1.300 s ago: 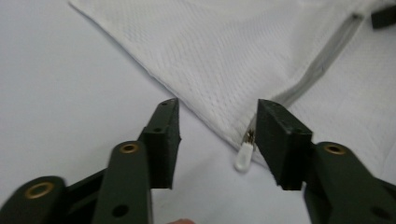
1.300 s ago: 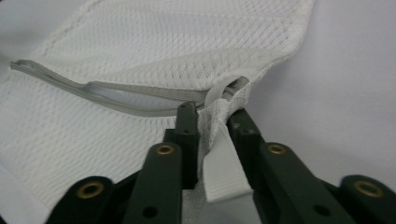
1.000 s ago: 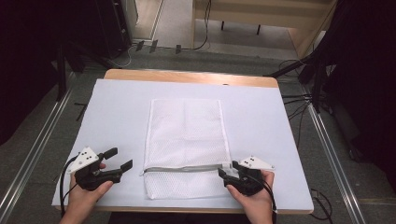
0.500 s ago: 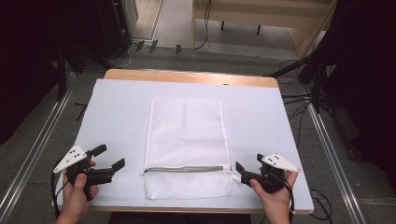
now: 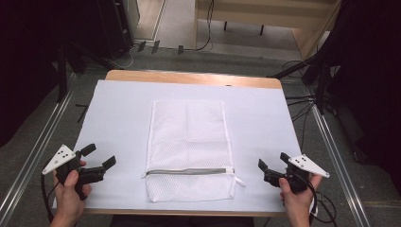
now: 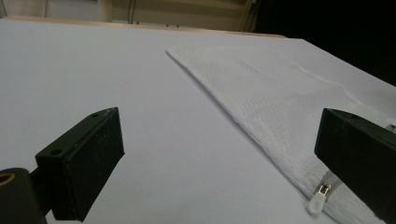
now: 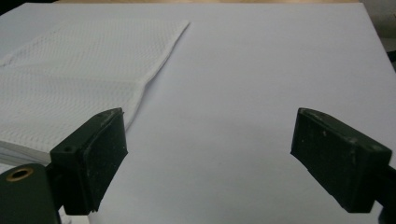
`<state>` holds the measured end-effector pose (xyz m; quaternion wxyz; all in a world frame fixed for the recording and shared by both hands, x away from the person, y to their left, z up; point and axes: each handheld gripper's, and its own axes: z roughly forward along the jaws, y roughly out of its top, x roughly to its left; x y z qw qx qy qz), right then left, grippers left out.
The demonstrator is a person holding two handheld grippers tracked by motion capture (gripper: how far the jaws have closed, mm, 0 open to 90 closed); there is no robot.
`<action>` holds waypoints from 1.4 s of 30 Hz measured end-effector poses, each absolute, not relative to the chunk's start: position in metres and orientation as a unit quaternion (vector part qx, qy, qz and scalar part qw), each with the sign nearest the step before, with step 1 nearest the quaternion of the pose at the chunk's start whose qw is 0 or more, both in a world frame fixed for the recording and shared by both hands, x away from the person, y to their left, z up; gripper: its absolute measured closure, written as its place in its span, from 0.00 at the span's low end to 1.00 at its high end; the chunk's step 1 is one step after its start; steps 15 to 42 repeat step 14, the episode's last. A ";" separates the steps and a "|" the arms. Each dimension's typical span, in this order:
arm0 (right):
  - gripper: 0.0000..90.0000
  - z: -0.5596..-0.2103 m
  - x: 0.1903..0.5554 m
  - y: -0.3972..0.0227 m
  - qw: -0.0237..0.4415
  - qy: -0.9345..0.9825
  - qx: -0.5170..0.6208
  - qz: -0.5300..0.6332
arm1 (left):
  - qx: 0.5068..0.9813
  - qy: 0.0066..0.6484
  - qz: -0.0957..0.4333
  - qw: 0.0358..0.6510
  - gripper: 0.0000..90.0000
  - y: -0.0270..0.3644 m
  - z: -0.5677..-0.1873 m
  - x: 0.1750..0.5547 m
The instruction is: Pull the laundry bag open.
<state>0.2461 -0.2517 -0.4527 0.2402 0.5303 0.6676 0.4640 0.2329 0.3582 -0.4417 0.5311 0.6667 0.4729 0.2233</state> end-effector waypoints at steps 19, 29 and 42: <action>0.12 -0.465 0.251 -0.274 0.243 0.651 0.557 0.454 | 0.664 0.478 0.229 0.527 0.00 0.369 -0.445 0.236; 0.12 -0.465 0.251 -0.274 0.243 0.651 0.557 0.454 | 0.664 0.478 0.229 0.527 0.00 0.369 -0.445 0.236; 0.12 -0.465 0.251 -0.274 0.243 0.651 0.557 0.454 | 0.664 0.478 0.229 0.527 0.00 0.369 -0.445 0.236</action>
